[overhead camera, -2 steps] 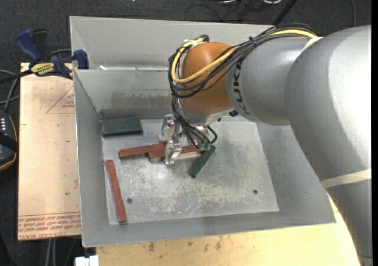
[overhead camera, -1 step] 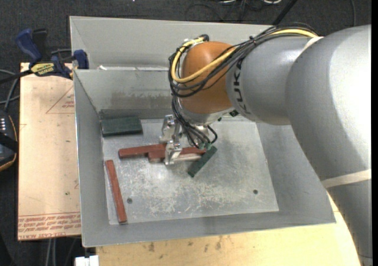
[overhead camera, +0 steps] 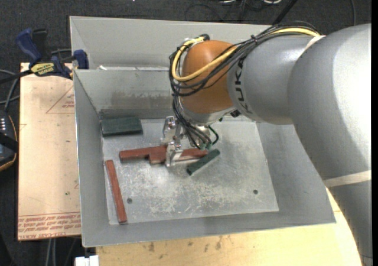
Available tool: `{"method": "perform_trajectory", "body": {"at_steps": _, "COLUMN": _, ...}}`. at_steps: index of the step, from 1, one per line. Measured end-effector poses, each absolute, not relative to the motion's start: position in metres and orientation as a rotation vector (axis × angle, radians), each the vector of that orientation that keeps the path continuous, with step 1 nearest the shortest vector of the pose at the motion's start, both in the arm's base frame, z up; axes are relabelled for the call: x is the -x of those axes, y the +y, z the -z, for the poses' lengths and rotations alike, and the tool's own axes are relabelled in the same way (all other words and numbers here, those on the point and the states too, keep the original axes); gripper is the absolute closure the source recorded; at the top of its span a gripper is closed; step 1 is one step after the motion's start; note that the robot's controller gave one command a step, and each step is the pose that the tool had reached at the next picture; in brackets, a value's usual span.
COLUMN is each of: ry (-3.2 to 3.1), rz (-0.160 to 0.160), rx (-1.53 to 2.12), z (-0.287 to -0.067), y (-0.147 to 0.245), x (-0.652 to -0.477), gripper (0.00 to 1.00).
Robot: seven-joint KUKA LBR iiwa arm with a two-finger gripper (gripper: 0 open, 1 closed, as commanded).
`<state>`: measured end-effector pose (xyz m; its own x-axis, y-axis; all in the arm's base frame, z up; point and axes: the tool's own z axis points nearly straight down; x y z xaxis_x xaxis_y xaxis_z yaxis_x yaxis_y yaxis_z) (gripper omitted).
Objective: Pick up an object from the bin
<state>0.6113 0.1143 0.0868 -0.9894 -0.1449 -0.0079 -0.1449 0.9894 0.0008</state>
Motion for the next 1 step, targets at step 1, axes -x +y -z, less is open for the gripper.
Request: {"method": "perform_trajectory", "body": {"at_steps": 1, "ry": 3.130, "rz": -0.002, "rx": 0.228, "z": -0.0960, "y": 0.1146, "x": -0.6116, "gripper": 1.00}}
